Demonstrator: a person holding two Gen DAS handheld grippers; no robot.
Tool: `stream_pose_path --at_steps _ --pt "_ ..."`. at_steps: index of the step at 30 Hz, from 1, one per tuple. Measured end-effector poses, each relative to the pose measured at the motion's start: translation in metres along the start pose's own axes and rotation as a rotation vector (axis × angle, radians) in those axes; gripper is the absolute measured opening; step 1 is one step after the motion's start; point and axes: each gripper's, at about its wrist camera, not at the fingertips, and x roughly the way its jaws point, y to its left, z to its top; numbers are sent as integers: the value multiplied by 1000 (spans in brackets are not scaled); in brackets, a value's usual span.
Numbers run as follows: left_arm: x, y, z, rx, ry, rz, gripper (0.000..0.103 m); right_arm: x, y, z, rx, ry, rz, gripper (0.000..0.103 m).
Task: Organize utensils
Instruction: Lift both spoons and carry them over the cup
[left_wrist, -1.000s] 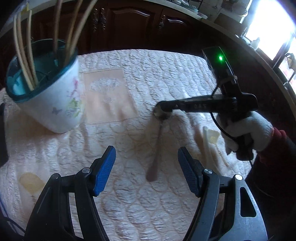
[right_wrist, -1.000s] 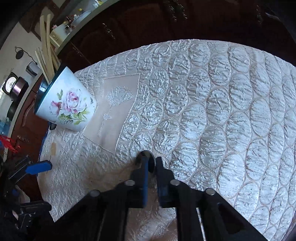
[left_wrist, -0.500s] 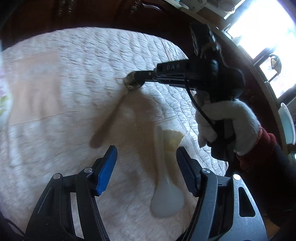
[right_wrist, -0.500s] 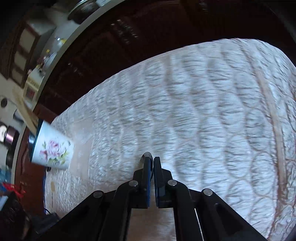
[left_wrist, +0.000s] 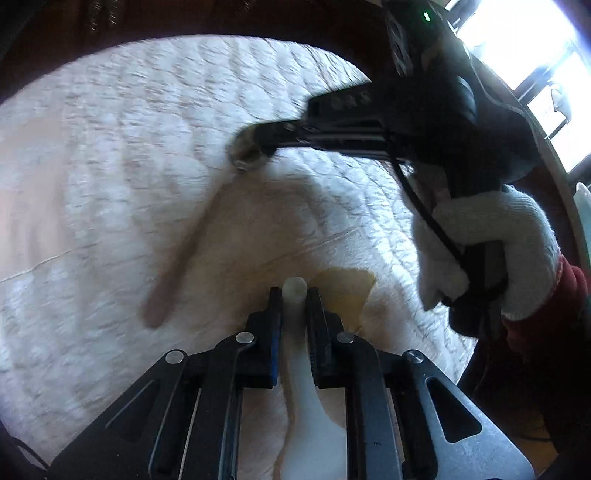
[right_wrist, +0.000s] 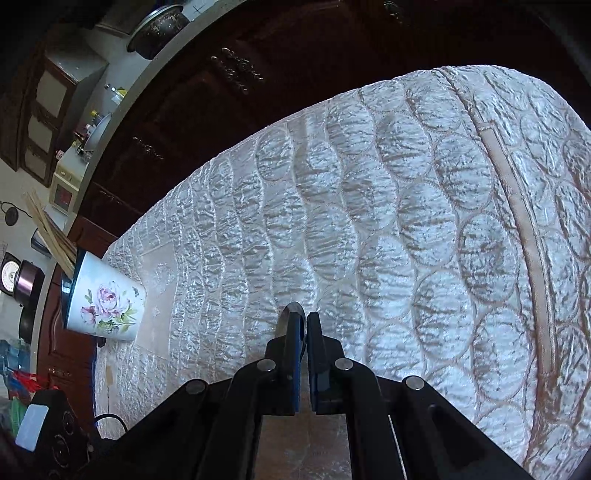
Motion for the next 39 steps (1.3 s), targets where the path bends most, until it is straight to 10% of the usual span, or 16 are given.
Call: stream_pose_path --at_steps 27,39 --pt "-239 127 -41 -256 -446 245 6 -52 189 13 -329 -172 72 3" --pt "-317 172 -3 -302 -624 450 6 -65 294 50 -421 -347 43 3"
